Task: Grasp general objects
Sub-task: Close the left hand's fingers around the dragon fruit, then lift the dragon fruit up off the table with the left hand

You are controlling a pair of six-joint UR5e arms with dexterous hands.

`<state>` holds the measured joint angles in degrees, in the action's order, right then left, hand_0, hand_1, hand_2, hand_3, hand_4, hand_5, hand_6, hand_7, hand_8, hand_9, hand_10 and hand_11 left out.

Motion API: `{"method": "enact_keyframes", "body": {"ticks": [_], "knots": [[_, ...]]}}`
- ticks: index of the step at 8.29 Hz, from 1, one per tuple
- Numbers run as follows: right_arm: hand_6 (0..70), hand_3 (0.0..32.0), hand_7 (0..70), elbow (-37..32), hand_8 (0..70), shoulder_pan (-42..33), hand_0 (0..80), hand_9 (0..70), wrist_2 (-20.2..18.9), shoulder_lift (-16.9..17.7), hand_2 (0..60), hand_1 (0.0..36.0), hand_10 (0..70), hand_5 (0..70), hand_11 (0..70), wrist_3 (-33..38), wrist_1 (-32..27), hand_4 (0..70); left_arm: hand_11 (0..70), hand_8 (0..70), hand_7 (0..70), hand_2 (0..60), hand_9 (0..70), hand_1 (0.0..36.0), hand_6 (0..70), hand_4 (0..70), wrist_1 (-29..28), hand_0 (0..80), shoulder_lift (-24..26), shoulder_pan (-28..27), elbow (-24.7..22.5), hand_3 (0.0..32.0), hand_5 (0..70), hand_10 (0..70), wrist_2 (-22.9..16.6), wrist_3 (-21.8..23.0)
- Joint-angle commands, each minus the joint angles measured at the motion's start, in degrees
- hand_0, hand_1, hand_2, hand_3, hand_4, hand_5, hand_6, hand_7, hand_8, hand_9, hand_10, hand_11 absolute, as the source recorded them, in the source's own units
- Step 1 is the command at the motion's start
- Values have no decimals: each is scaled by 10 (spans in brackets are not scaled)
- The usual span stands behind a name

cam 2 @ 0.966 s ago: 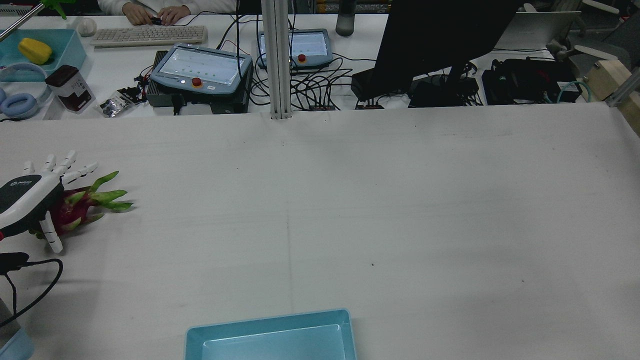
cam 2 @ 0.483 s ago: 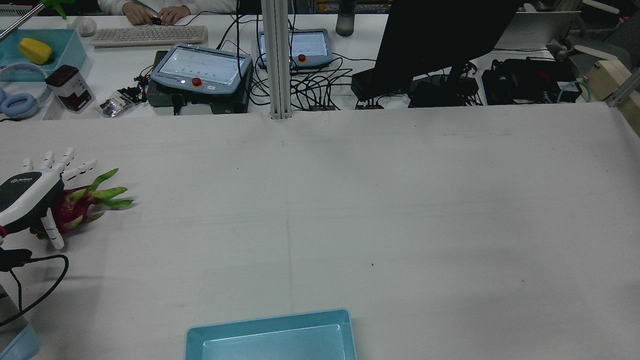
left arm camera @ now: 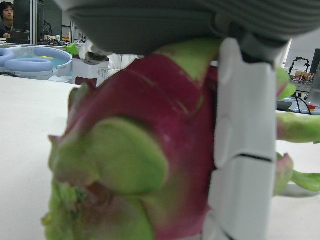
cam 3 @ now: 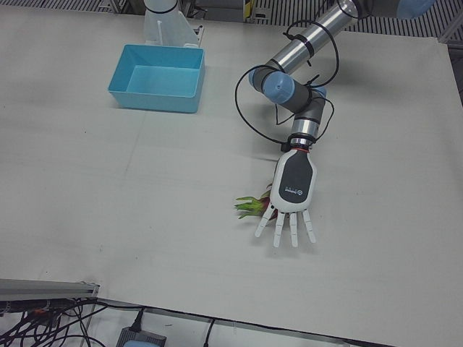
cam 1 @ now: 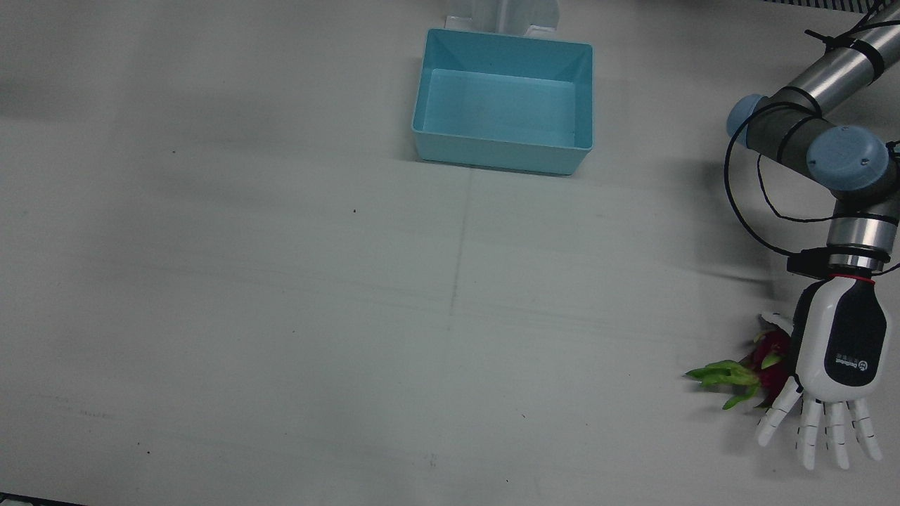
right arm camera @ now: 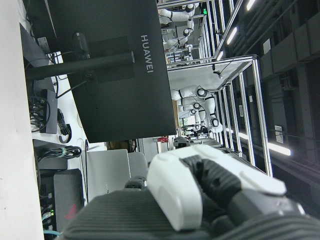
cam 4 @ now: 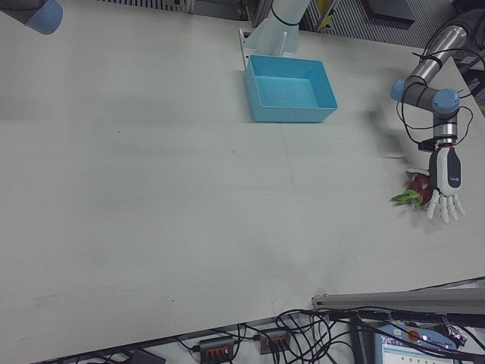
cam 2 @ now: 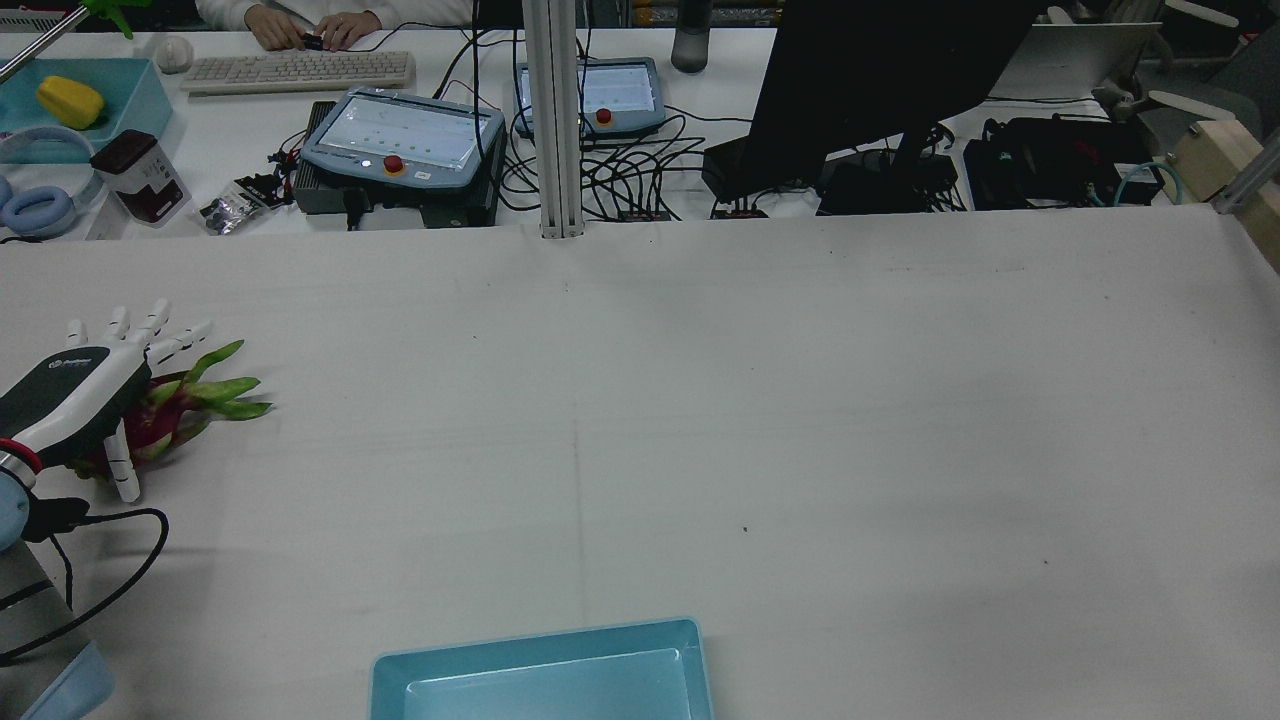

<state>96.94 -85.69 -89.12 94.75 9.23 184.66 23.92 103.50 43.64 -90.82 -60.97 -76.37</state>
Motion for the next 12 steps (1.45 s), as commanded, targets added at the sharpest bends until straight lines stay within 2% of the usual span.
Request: {"method": "enact_keyframes", "body": {"ticks": [1, 2, 3, 4, 5, 6, 7, 8, 9, 10, 11, 12], "knots": [[0, 0, 0, 0, 0, 0, 0, 0, 0, 0, 0, 0, 0, 0, 0, 0, 0, 0, 29, 0, 39, 95, 0, 279, 0, 3, 2, 616, 2, -1, 5, 294, 0, 0, 1, 0], [0, 0, 0, 0, 0, 0, 0, 0, 0, 0, 0, 0, 0, 0, 0, 0, 0, 0, 35, 0, 48, 138, 0, 295, 0, 0, 2, 623, 2, -1, 5, 310, 0, 3, 1, 0], [0, 0, 0, -1, 0, 0, 0, 0, 0, 0, 0, 0, 0, 0, 0, 0, 0, 0, 46, 0, 60, 144, 0, 293, 0, 4, 2, 620, 2, -1, 5, 304, 0, 10, 1, 0], [0, 0, 0, -1, 0, 0, 0, 0, 0, 0, 0, 0, 0, 0, 0, 0, 0, 0, 78, 0, 115, 197, 9, 306, 5, 0, 2, 620, 2, -1, 6, 38, 700, 32, 5, 0], [0, 0, 0, -1, 0, 0, 0, 0, 0, 0, 0, 0, 0, 0, 0, 0, 0, 0, 119, 5, 223, 454, 30, 353, 44, 0, 2, 607, 1, -1, 6, 0, 700, 59, 21, -1], [0, 0, 0, -1, 0, 0, 0, 0, 0, 0, 0, 0, 0, 0, 0, 0, 0, 0, 146, 36, 338, 600, 53, 360, 88, 0, 2, 572, 1, -1, 6, 0, 700, 79, 23, 0], [0, 0, 0, -1, 0, 0, 0, 0, 0, 0, 0, 0, 0, 0, 0, 0, 0, 0, 150, 66, 435, 600, 73, 360, 149, 1, 2, 539, 1, -2, 6, 0, 700, 83, 23, -1], [0, 0, 0, -1, 0, 0, 0, 0, 0, 0, 0, 0, 0, 0, 0, 0, 0, 0, 183, 114, 553, 600, 141, 353, 211, 34, 2, 533, 2, -1, 6, 0, 700, 108, 24, -1], [0, 0, 0, -1, 0, 0, 0, 0, 0, 0, 0, 0, 0, 0, 0, 0, 0, 0, 248, 156, 627, 600, 205, 345, 268, 57, 1, 513, 4, -2, 11, 0, 700, 154, 24, -1], [0, 0, 0, -1, 0, 0, 0, 0, 0, 0, 0, 0, 0, 0, 0, 0, 0, 0, 344, 217, 688, 600, 284, 348, 338, 95, 0, 497, 11, -2, 21, 0, 700, 222, 24, 0], [0, 0, 0, -1, 0, 0, 0, 0, 0, 0, 0, 0, 0, 0, 0, 0, 0, 0, 388, 239, 700, 600, 309, 342, 372, 122, 0, 493, 12, -2, 22, 0, 700, 253, 24, -1], [0, 0, 0, -1, 0, 0, 0, 0, 0, 0, 0, 0, 0, 0, 0, 0, 0, 0, 460, 278, 700, 600, 329, 332, 414, 149, -1, 483, 12, -3, 22, 0, 700, 310, 25, -1]]}}
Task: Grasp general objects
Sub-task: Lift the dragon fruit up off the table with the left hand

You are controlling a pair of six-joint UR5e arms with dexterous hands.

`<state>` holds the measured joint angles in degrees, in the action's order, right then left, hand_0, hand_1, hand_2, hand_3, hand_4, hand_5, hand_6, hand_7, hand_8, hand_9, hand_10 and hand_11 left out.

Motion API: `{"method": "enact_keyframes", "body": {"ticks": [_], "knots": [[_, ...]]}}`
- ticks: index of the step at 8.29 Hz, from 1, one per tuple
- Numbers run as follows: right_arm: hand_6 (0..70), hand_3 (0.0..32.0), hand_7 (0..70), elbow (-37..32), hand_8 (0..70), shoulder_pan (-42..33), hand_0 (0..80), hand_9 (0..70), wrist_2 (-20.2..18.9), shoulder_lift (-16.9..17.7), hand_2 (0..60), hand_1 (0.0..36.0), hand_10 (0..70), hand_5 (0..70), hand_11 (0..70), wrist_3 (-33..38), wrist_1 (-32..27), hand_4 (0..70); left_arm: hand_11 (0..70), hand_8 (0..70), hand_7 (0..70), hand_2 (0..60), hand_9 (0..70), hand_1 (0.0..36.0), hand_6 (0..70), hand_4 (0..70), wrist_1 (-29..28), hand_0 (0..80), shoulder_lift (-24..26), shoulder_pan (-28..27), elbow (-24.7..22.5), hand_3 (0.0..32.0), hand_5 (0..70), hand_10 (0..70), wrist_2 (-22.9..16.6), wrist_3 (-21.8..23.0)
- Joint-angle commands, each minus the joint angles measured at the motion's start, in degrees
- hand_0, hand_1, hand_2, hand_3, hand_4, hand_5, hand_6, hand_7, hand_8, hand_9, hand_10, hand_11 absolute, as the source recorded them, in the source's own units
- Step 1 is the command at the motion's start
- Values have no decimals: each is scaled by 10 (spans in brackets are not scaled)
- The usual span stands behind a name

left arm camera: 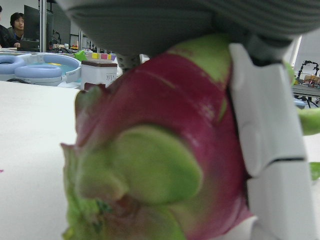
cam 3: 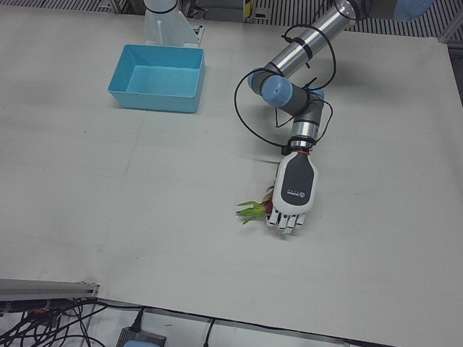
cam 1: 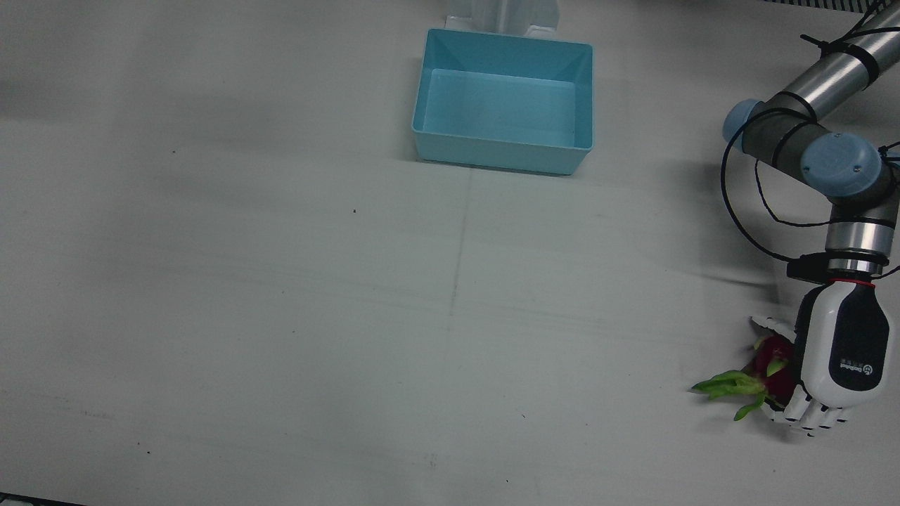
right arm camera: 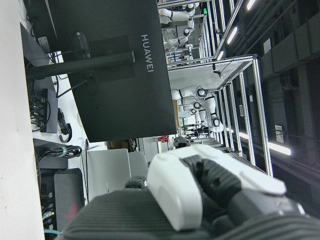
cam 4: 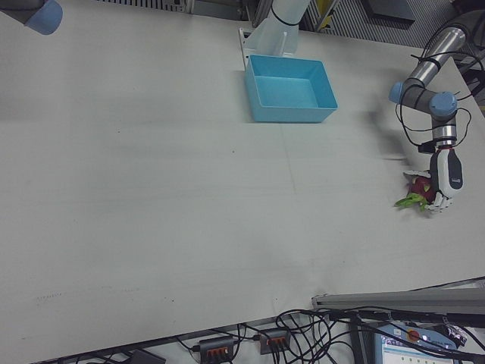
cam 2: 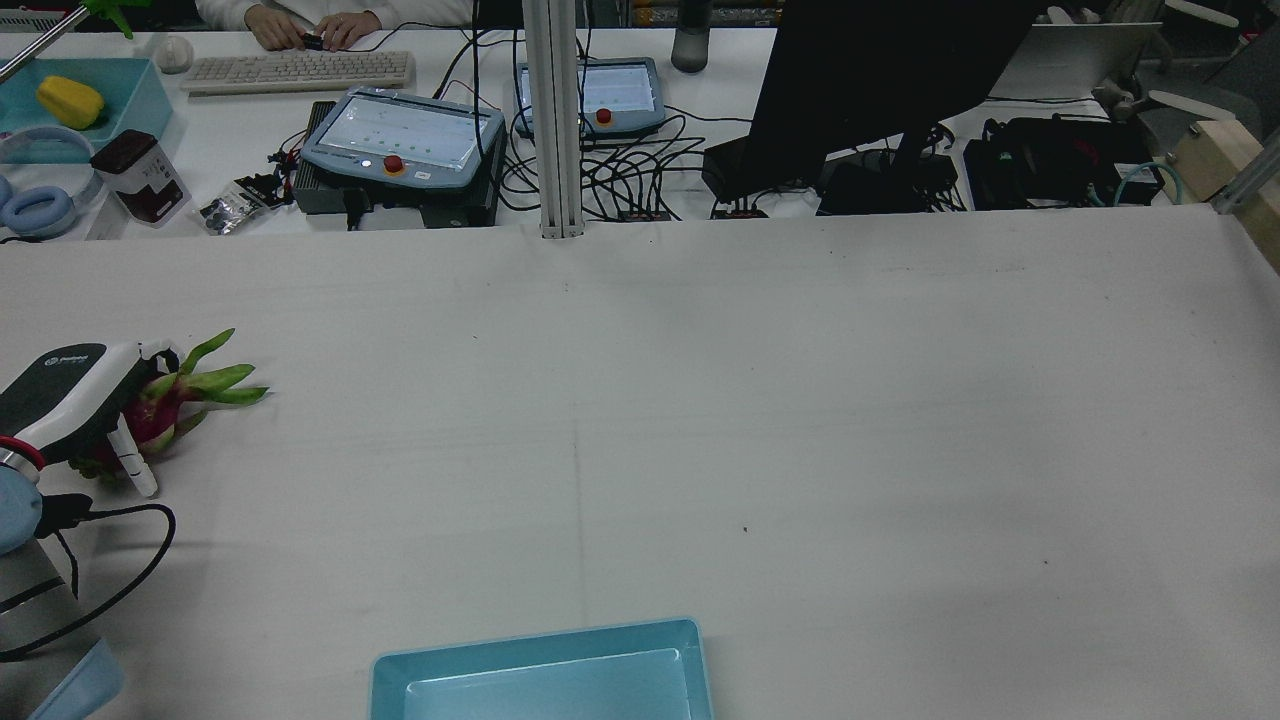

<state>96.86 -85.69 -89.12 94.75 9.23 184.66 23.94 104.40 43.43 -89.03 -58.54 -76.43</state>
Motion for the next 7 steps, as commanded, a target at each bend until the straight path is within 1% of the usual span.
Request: {"method": "enact_keyframes", "body": {"ticks": [1, 2, 3, 4, 5, 6, 7], "knots": [[0, 0, 0, 0, 0, 0, 0, 0, 0, 0, 0, 0, 0, 0, 0, 0, 0, 0, 543, 326, 692, 600, 323, 313, 434, 152, 0, 470, 3, -1, 2, 0, 700, 377, 11, 0], [0, 0, 0, 0, 0, 0, 0, 0, 0, 0, 0, 0, 0, 0, 0, 0, 0, 0, 658, 359, 693, 600, 329, 317, 466, 163, 11, 465, 3, -1, -4, 0, 700, 460, 30, 0], [0, 0, 0, 1, 0, 0, 0, 0, 0, 0, 0, 0, 0, 0, 0, 0, 0, 0, 700, 368, 700, 600, 330, 325, 505, 179, 13, 465, 3, -1, -6, 0, 700, 565, 32, 0], [0, 0, 0, 0, 0, 0, 0, 0, 0, 0, 0, 0, 0, 0, 0, 0, 0, 0, 700, 382, 700, 600, 336, 348, 563, 206, 22, 477, 3, -2, -10, 0, 700, 691, 32, 0], [0, 0, 0, 1, 0, 0, 0, 0, 0, 0, 0, 0, 0, 0, 0, 0, 0, 0, 700, 445, 700, 600, 401, 313, 667, 252, 23, 481, 3, -1, -10, 0, 700, 700, 33, 0], [0, 0, 0, 1, 0, 0, 0, 0, 0, 0, 0, 0, 0, 0, 0, 0, 0, 0, 700, 483, 700, 600, 439, 286, 700, 286, 26, 480, 3, -1, -17, 0, 700, 700, 33, 0], [0, 0, 0, 1, 0, 0, 0, 0, 0, 0, 0, 0, 0, 0, 0, 0, 0, 0, 700, 539, 700, 600, 509, 256, 700, 334, 34, 483, 0, 2, -49, 0, 700, 700, 38, 0]]}}
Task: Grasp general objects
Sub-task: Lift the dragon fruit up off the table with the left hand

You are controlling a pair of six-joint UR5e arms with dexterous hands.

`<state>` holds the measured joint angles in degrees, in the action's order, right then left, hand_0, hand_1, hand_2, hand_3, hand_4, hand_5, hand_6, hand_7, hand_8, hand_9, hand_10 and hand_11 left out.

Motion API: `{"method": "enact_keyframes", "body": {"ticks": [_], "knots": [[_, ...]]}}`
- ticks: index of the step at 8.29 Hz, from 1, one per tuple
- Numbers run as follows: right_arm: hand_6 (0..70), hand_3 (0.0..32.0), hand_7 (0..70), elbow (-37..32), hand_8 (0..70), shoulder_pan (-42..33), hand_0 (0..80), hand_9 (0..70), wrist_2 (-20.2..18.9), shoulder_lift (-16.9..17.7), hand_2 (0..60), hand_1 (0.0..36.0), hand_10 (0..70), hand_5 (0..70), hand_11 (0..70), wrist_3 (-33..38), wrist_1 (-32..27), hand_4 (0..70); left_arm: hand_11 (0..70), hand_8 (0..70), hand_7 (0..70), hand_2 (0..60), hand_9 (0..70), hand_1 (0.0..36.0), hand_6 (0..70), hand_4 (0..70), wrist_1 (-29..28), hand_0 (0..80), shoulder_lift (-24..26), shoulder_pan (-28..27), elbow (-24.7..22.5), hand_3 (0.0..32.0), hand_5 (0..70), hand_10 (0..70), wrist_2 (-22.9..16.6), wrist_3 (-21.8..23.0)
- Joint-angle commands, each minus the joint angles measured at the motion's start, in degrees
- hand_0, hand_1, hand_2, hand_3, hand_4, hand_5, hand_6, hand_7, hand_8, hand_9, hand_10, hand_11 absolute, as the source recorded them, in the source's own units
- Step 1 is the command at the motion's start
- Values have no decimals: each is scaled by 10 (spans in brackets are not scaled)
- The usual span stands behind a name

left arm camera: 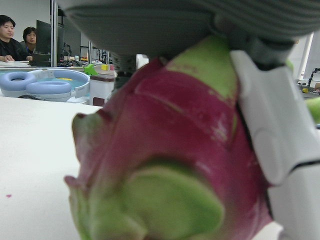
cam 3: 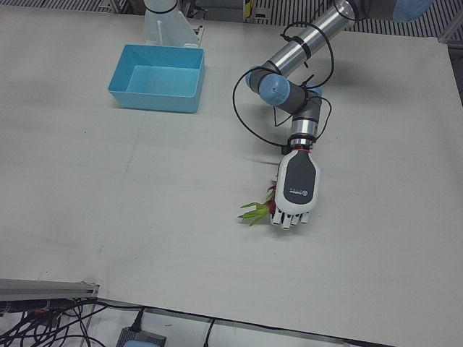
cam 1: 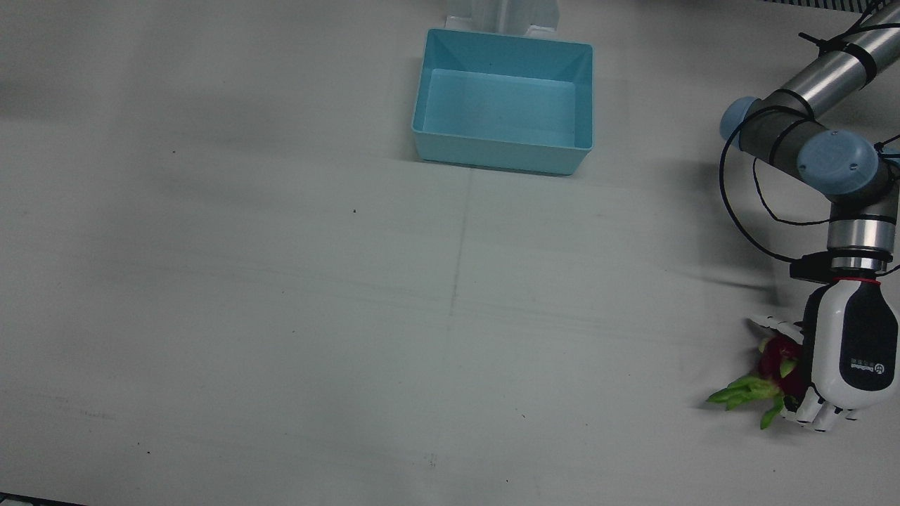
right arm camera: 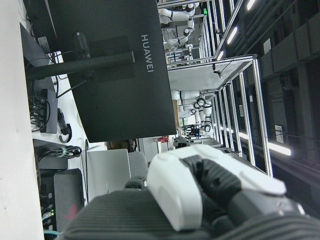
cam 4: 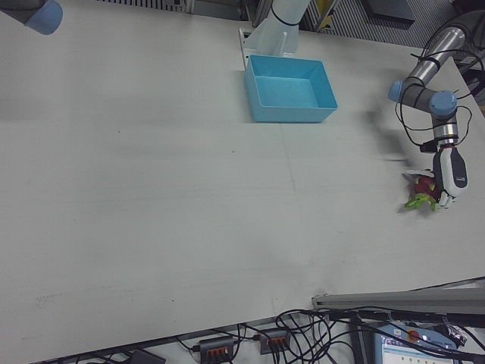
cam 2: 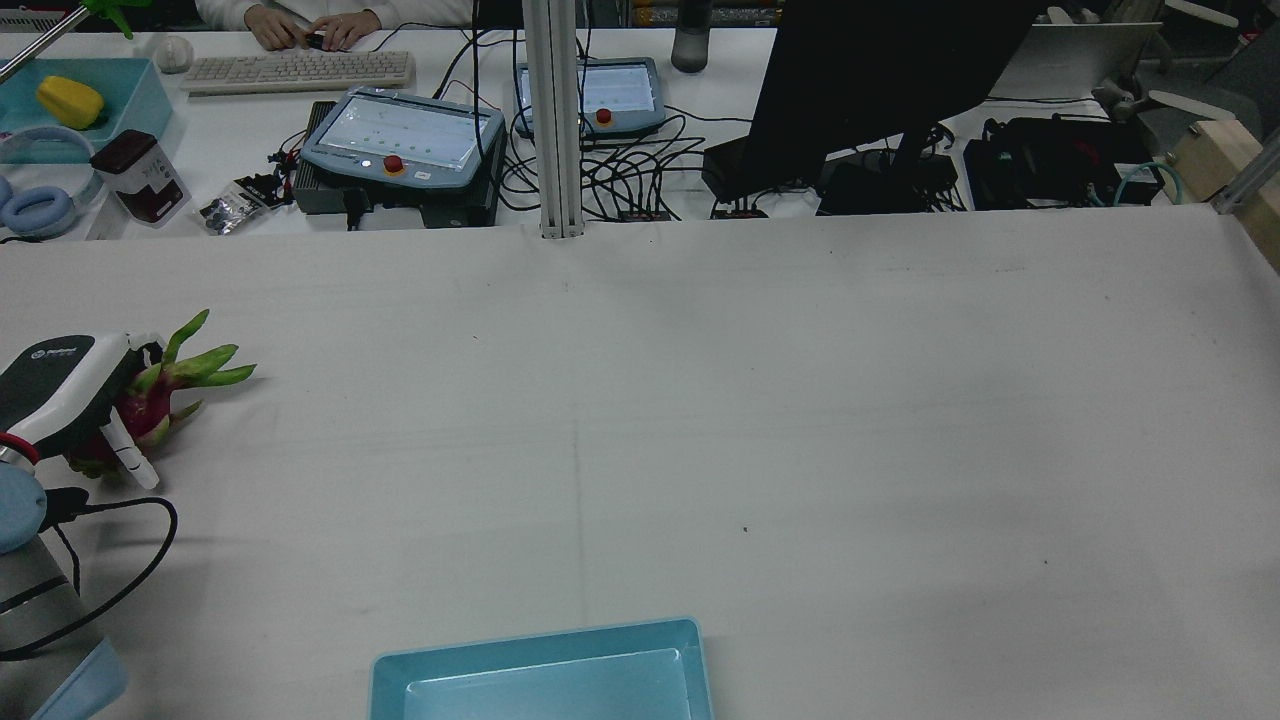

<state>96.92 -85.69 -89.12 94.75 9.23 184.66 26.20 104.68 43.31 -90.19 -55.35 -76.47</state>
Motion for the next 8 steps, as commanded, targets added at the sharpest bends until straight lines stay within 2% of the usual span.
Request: {"method": "enact_keyframes", "body": {"ticks": [1, 2, 3, 4, 5, 6, 7, 8], "knots": [[0, 0, 0, 0, 0, 0, 0, 0, 0, 0, 0, 0, 0, 0, 0, 0, 0, 0, 700, 545, 700, 600, 517, 253, 700, 332, 29, 482, -5, 2, -71, 0, 700, 700, 25, 0], [0, 0, 0, 0, 0, 0, 0, 0, 0, 0, 0, 0, 0, 0, 0, 0, 0, 0, 700, 543, 700, 600, 511, 251, 700, 320, 50, 479, -6, 4, -107, 0, 700, 700, 26, 1], [0, 0, 0, 1, 0, 0, 0, 0, 0, 0, 0, 0, 0, 0, 0, 0, 0, 0, 700, 541, 700, 600, 507, 257, 700, 316, 81, 474, -7, 8, -162, 0, 700, 700, 25, 3], [0, 0, 0, 1, 0, 0, 0, 0, 0, 0, 0, 0, 0, 0, 0, 0, 0, 0, 700, 538, 679, 600, 499, 251, 700, 307, 122, 468, -6, 9, -235, 0, 700, 700, 23, 3], [0, 0, 0, 1, 0, 0, 0, 0, 0, 0, 0, 0, 0, 0, 0, 0, 0, 0, 700, 531, 663, 600, 493, 239, 700, 295, 143, 464, -4, 9, -288, 0, 700, 700, 20, 4], [0, 0, 0, 1, 0, 0, 0, 0, 0, 0, 0, 0, 0, 0, 0, 0, 0, 0, 700, 521, 634, 600, 486, 214, 700, 278, 147, 453, -2, 9, -318, 0, 700, 700, -12, 6], [0, 0, 0, 1, 0, 0, 0, 0, 0, 0, 0, 0, 0, 0, 0, 0, 0, 0, 700, 517, 614, 600, 484, 197, 700, 269, 148, 438, 3, 8, -326, 0, 700, 700, -76, 7], [0, 0, 0, 1, 0, 0, 0, 0, 0, 0, 0, 0, 0, 0, 0, 0, 0, 0, 700, 504, 596, 600, 466, 183, 686, 272, 148, 430, 57, 13, -325, 0, 700, 700, -130, 7]]}}
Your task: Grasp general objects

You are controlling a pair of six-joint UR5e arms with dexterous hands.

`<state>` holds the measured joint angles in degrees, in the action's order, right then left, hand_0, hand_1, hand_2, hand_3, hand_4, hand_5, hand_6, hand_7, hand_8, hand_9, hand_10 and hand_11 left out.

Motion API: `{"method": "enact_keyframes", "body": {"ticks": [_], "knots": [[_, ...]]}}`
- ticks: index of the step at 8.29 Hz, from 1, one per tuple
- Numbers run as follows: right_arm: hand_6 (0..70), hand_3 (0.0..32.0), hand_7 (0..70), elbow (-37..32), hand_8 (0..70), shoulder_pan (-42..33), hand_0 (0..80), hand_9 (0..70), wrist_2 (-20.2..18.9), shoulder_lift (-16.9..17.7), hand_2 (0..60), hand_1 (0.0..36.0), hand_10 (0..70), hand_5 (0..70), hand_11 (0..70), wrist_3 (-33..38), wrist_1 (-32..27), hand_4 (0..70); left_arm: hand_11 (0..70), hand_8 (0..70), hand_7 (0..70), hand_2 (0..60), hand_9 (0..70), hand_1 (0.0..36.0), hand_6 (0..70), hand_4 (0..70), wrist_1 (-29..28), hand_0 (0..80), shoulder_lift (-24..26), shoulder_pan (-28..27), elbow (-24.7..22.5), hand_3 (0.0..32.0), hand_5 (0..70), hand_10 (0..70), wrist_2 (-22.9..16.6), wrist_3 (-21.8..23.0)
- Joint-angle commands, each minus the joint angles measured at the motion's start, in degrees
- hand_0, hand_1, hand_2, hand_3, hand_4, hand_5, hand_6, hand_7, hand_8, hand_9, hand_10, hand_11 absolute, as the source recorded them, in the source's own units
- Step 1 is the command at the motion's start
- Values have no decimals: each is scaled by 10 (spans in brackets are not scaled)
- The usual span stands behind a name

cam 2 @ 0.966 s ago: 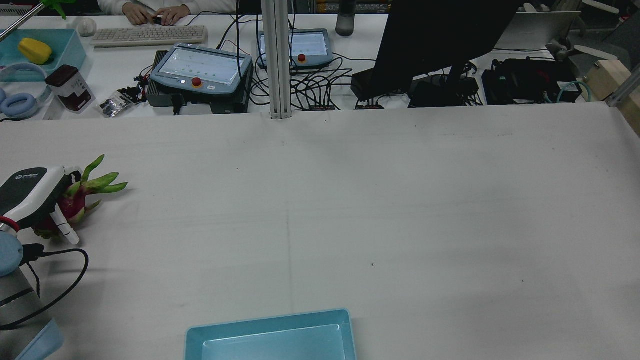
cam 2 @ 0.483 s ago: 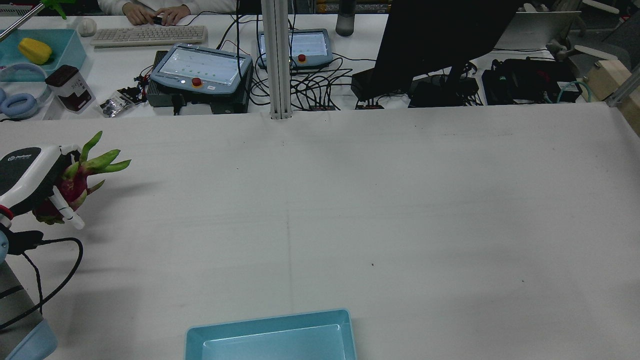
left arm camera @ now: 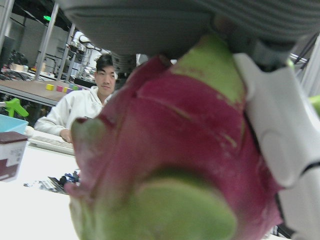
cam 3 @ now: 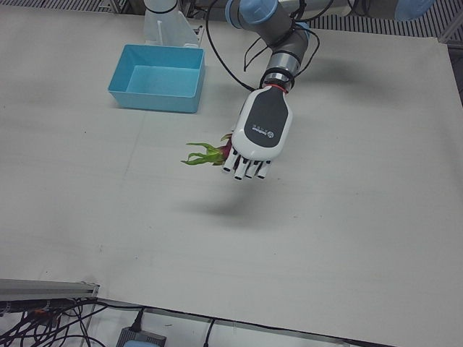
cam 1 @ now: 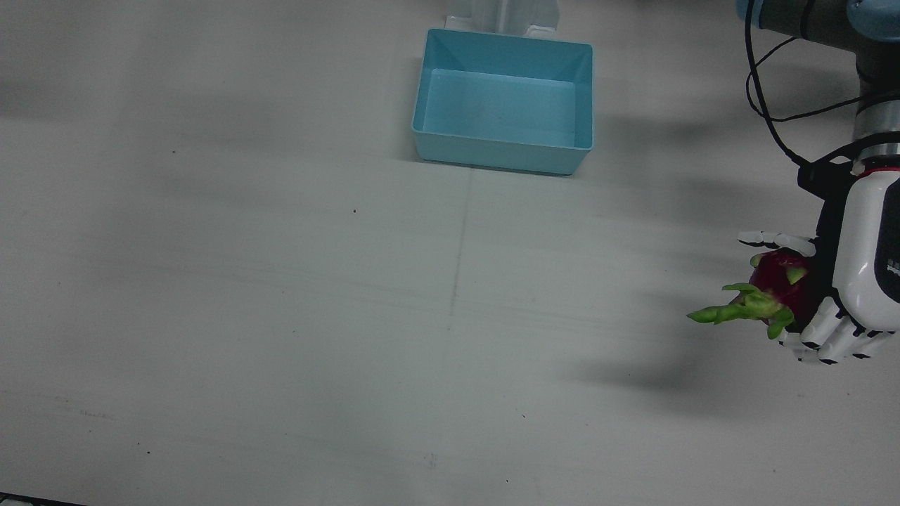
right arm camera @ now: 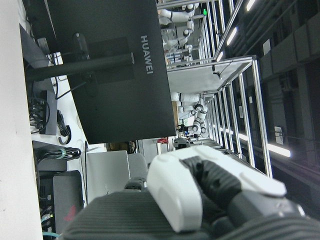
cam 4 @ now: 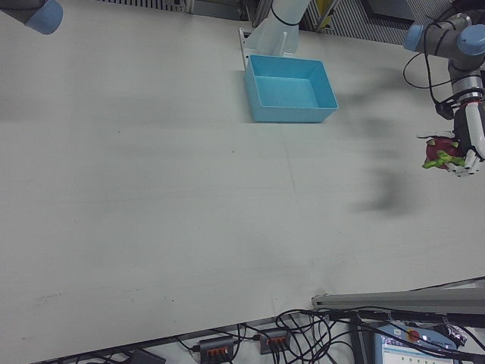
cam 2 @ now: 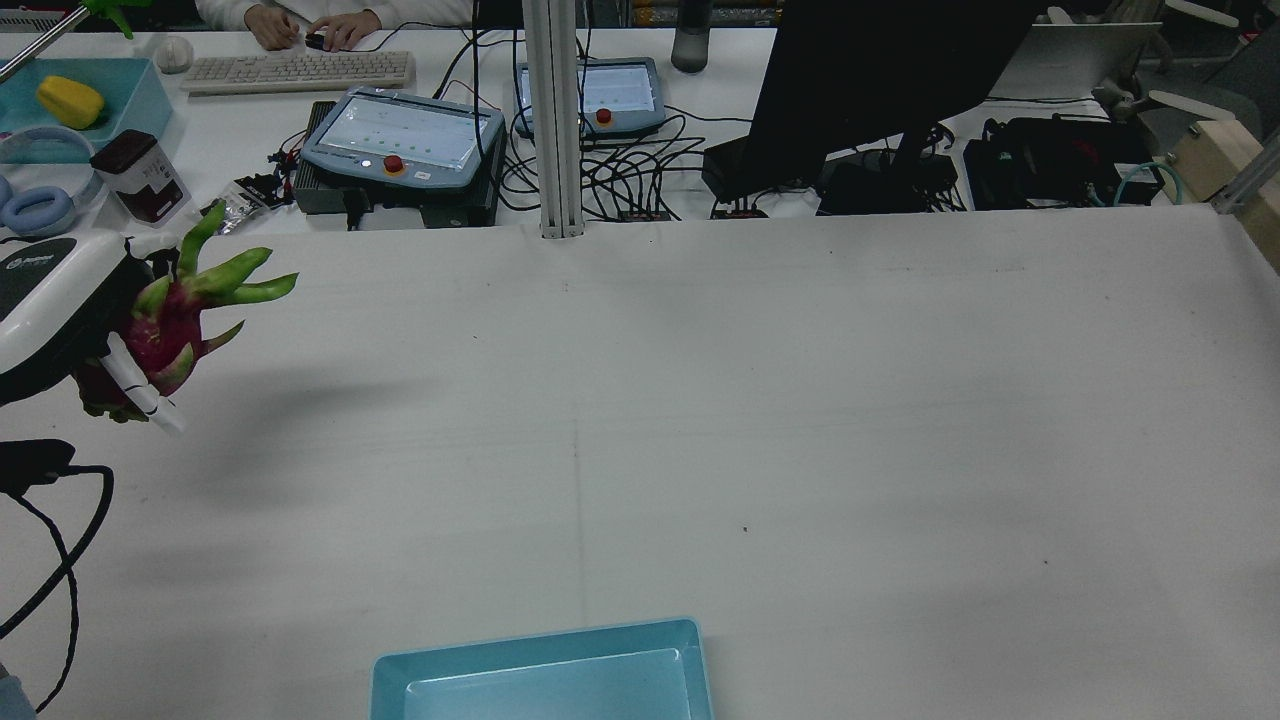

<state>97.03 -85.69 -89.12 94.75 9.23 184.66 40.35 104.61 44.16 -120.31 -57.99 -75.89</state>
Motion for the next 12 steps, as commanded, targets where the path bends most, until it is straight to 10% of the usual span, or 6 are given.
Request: {"method": "enact_keyframes", "body": {"ticks": [1, 5, 12], "knots": [[0, 0, 0, 0, 0, 0, 0, 0, 0, 0, 0, 0, 0, 0, 0, 0, 0, 0, 700, 502, 599, 600, 464, 181, 684, 284, 14, 436, 117, 15, -24, 0, 700, 700, -164, 1], [0, 0, 0, -1, 0, 0, 0, 0, 0, 0, 0, 0, 0, 0, 0, 0, 0, 0, 700, 522, 697, 600, 498, 182, 700, 325, 18, 455, 190, -11, -21, 0, 700, 700, -302, 12], [0, 0, 0, -1, 0, 0, 0, 0, 0, 0, 0, 0, 0, 0, 0, 0, 0, 0, 700, 572, 700, 600, 577, 156, 700, 346, -24, 474, 183, -194, -19, 0, 700, 700, -299, 5]]}}
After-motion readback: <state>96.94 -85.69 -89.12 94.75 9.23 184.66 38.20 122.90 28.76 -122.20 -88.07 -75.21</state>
